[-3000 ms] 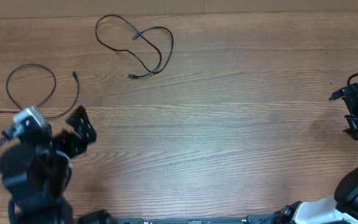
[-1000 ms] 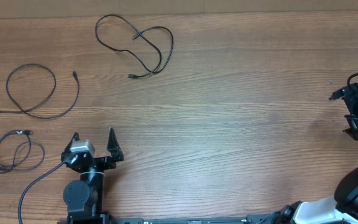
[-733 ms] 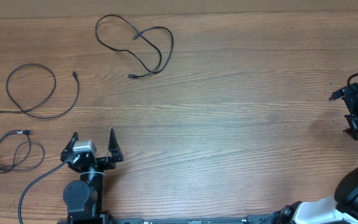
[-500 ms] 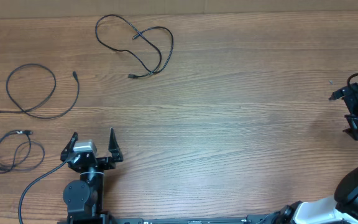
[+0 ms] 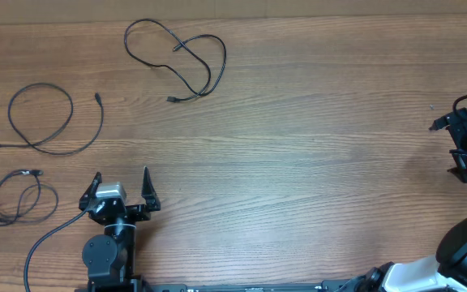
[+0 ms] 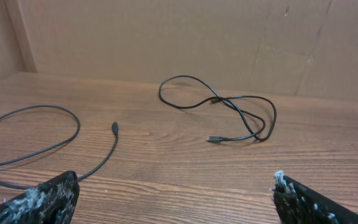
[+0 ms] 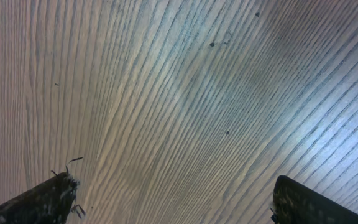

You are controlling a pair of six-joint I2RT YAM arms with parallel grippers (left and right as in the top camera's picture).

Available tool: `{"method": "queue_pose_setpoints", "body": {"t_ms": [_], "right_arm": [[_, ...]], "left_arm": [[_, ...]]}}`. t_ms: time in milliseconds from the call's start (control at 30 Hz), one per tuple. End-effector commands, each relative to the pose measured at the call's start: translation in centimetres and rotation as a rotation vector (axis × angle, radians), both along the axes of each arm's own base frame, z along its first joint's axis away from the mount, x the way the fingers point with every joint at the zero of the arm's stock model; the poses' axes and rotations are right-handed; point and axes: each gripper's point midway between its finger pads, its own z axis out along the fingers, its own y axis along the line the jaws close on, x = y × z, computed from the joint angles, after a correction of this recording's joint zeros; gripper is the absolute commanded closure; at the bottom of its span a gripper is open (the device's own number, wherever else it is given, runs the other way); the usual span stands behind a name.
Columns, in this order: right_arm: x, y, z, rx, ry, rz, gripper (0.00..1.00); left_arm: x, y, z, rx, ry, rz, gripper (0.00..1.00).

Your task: Untangle cables

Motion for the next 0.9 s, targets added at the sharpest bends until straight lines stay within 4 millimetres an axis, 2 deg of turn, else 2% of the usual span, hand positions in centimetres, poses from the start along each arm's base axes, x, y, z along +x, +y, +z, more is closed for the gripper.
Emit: {"method": "queue_pose_setpoints", "body": {"t_ms": [0,667,800,867], "right_arm": [[0.5,-0.4,0.9,-0.016,-0.025,-0.006,0.00],[0.6,-0.3,0.7,-0.013,-0.021,-0.001,0.00],[1.2,0.9,1.1,-0.020,-0.031,0.038,0.00],[1.8,2.3,1.6,-0.028,-0.045,0.081,0.00]], "left_arm": [[0.0,-0.2,0.0,0.019,-0.001,-0.012,0.01],[0.0,-0.2,0.0,0.019,-0.002,-0.012,0.01],[0.0,-0.2,0.0,0.019,-0.001,-0.012,0.01],[0.0,-0.2,0.0,0.019,-0.001,-0.012,0.01]]}}
